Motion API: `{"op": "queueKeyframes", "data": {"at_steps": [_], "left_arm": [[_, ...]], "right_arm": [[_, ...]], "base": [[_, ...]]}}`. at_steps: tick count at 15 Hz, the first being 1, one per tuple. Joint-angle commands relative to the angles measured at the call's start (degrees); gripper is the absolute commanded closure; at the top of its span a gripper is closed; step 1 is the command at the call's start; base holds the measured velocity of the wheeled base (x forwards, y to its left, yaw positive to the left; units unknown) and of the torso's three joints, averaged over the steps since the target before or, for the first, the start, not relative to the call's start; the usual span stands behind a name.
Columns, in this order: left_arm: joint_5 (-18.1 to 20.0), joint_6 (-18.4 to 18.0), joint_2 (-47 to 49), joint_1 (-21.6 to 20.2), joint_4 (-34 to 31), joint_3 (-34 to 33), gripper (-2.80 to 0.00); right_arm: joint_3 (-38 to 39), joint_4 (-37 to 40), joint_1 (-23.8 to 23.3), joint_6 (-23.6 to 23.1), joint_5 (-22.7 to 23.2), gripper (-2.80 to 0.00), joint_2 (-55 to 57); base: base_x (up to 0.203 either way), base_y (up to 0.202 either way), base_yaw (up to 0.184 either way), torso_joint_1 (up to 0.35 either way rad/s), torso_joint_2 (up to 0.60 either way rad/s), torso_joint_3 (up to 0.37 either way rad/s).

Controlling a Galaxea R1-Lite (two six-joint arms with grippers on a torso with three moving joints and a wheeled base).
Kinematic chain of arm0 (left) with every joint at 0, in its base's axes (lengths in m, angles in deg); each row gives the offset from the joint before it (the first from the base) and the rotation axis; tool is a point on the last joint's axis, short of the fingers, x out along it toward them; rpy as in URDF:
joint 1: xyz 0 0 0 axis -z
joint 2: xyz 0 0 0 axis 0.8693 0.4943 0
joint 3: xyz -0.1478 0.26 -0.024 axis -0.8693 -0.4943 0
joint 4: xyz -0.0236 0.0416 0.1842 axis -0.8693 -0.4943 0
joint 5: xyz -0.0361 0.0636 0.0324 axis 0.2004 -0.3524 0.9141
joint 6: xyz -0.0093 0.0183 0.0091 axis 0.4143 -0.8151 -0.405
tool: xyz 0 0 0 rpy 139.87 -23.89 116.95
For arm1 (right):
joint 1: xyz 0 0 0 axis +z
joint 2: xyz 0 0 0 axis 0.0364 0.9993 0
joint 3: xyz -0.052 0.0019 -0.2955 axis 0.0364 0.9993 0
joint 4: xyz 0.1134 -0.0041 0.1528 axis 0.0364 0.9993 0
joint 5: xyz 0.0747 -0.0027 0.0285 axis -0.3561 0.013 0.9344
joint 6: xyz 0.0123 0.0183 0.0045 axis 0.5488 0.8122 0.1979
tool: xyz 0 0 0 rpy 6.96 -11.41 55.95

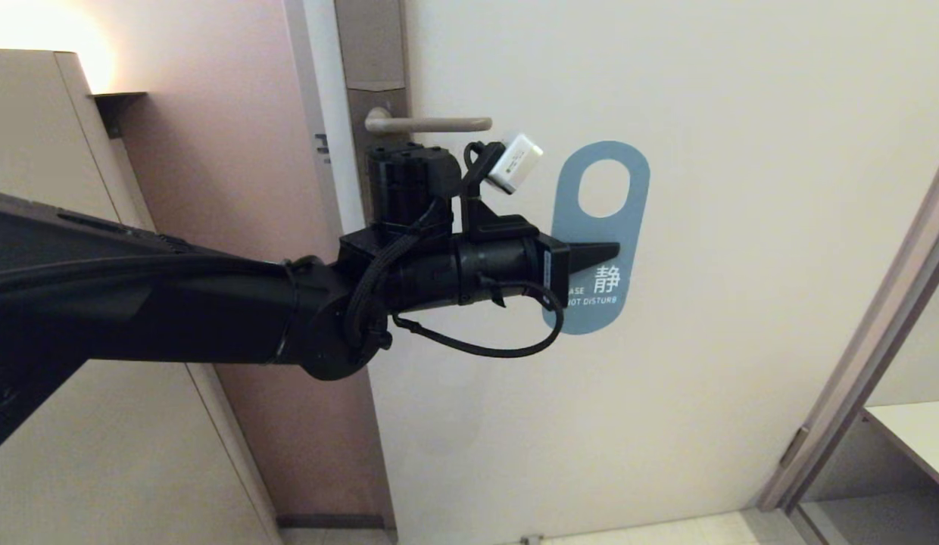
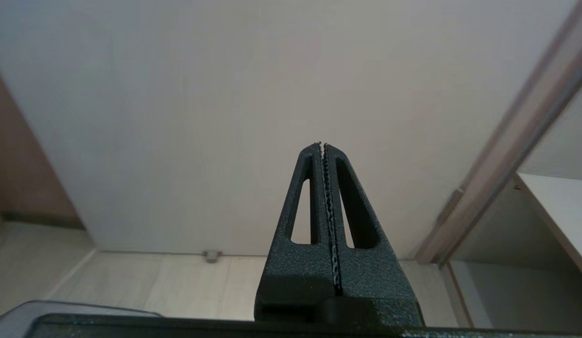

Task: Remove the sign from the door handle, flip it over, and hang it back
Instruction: Hand it to the other hand

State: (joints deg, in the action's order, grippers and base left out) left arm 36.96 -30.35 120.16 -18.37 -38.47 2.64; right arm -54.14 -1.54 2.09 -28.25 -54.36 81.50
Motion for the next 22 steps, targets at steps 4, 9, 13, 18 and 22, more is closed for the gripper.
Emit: {"op": "queueKeyframes", "data": {"at_steps": [4,9,13,18,22], "left_arm": [[0.2,0.3,1.1,0.0,2.4,0.0,0.0],[0.5,0.3,0.9,0.1,3.0,0.0,0.0],[3.1,0.3,0.6,0.2,3.1,0.1,0.0],[3.4,0.4,0.6,0.6,3.2,0.0,0.0],[7.6,0.5,2.1,0.9,4.0,0.1,0.0]], "right_arm": [[-5.0,-0.1,0.0,0.2,2.3,0.0,8.7],[-15.2,-0.5,0.0,0.3,7.3,0.0,21.7],[-24.2,-0.5,0.0,0.3,14.3,0.0,34.5],[-28.8,-0.7,0.0,0.2,27.5,0.0,45.5],[-33.5,-1.3,0.2,-0.2,33.2,0.0,53.8]], "base": [[0.0,0.0,0.0,0.0,0.0,0.0],[0.0,0.0,0.0,0.0,0.0,0.0],[0.0,0.0,0.0,0.0,0.0,0.0],[0.0,0.0,0.0,0.0,0.0,0.0],[0.0,0.0,0.0,0.0,0.0,0.0]]}}
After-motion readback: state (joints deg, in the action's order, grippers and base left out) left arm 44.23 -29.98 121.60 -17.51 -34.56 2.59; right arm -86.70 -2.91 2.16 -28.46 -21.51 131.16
